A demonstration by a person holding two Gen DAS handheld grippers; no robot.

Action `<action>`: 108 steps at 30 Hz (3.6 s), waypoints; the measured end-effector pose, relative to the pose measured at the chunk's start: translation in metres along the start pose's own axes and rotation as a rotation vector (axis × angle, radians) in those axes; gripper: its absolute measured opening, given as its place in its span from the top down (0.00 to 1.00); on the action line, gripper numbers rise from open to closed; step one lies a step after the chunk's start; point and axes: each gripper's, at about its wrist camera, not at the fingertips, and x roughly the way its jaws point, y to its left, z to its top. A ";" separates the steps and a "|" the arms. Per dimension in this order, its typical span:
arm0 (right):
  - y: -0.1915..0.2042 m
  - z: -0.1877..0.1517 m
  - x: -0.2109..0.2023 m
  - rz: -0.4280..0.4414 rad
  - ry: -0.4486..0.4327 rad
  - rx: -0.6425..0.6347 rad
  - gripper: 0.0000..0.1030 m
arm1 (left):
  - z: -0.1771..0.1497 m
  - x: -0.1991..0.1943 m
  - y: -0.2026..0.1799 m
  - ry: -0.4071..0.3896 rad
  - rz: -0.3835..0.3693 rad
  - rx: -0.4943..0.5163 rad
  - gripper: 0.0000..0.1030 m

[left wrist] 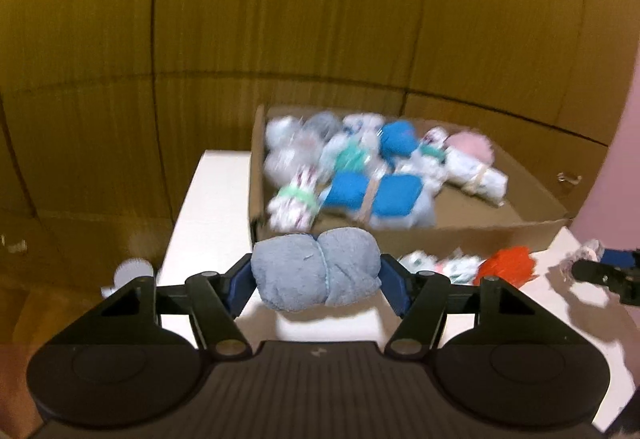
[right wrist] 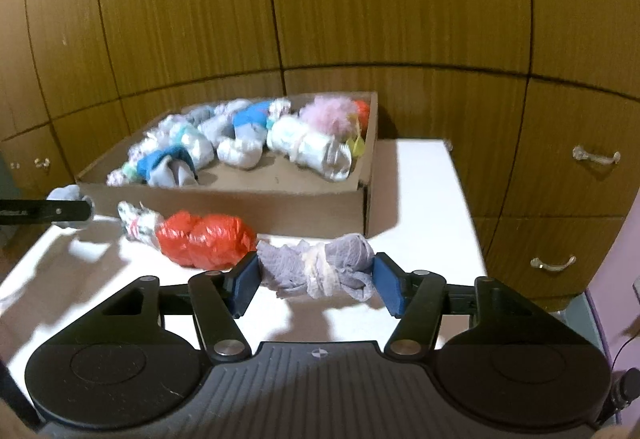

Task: Organize objects
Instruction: 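Grasp lilac sock bundle with right tool while left tool grasps grey sock ball, then carry both sock bundles into the box and lower them among the others, then open both tools and withdraw them toward the last items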

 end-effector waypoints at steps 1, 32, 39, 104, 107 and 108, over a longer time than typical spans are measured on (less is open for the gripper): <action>-0.001 0.004 -0.004 0.004 -0.008 -0.003 0.36 | 0.005 -0.004 -0.003 -0.009 -0.007 0.013 0.41; 0.011 0.097 0.074 0.189 0.059 -0.172 0.35 | 0.061 0.100 -0.091 0.097 -0.143 0.355 0.41; 0.010 0.107 0.113 0.298 0.183 -0.181 0.35 | 0.067 0.121 -0.088 0.163 -0.177 0.388 0.41; 0.022 0.121 0.074 0.166 0.189 -0.212 0.17 | 0.066 0.057 -0.090 0.127 -0.044 0.375 0.03; 0.022 0.107 0.056 0.152 0.146 -0.186 0.17 | 0.054 0.040 -0.084 0.085 -0.014 0.356 0.01; 0.022 0.101 0.050 0.151 0.130 -0.177 0.16 | 0.048 0.035 -0.082 0.070 -0.002 0.349 0.01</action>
